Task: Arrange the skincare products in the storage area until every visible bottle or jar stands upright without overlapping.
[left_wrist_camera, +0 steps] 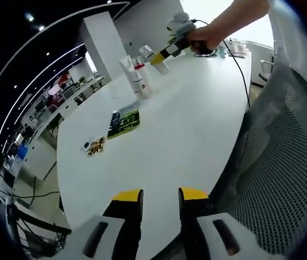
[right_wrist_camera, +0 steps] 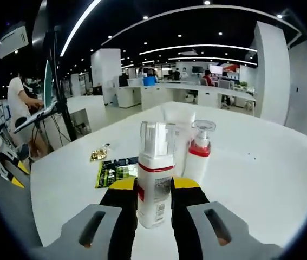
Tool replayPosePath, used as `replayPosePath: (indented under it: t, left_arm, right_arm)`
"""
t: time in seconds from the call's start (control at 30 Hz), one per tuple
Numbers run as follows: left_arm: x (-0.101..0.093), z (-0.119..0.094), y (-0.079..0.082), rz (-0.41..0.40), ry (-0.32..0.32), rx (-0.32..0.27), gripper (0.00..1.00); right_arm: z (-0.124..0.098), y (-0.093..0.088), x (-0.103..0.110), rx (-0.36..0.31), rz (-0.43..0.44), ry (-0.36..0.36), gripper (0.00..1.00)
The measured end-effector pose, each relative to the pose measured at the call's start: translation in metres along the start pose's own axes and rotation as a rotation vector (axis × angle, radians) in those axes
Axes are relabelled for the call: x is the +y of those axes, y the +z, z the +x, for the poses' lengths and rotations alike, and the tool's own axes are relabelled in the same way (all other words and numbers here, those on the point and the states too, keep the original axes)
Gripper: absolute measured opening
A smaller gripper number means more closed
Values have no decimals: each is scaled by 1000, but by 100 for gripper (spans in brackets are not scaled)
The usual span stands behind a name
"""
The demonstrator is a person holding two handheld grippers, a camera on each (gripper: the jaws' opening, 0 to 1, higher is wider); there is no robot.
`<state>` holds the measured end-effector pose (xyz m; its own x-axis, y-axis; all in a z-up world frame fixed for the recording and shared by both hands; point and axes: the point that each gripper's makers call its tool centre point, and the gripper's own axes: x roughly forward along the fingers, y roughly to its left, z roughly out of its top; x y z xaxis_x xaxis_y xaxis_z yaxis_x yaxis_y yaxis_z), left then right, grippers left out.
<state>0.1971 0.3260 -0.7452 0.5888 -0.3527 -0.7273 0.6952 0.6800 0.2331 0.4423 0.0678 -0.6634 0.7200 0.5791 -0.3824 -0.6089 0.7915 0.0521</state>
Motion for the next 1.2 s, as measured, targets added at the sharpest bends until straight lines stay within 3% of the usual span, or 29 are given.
replayPosePath:
  t: [0.43,0.67,0.87,1.2]
  left_arm:
    - [-3,3,-9,3,-20,52,26]
    - [2,2,-10,-8,2,62,24]
    - [-1,6,-21,-2,-14,117,24]
    - [-2,6,-27,1,-23,149,24]
  right_arm:
    - [13,-28,-20,-32,-7,17,20]
    - [23,-30,-17,-92,-34,70,20]
    - [30,-34,-22,-102,-50,70,20]
    - [35,-30,-30,-177,-52,102,21]
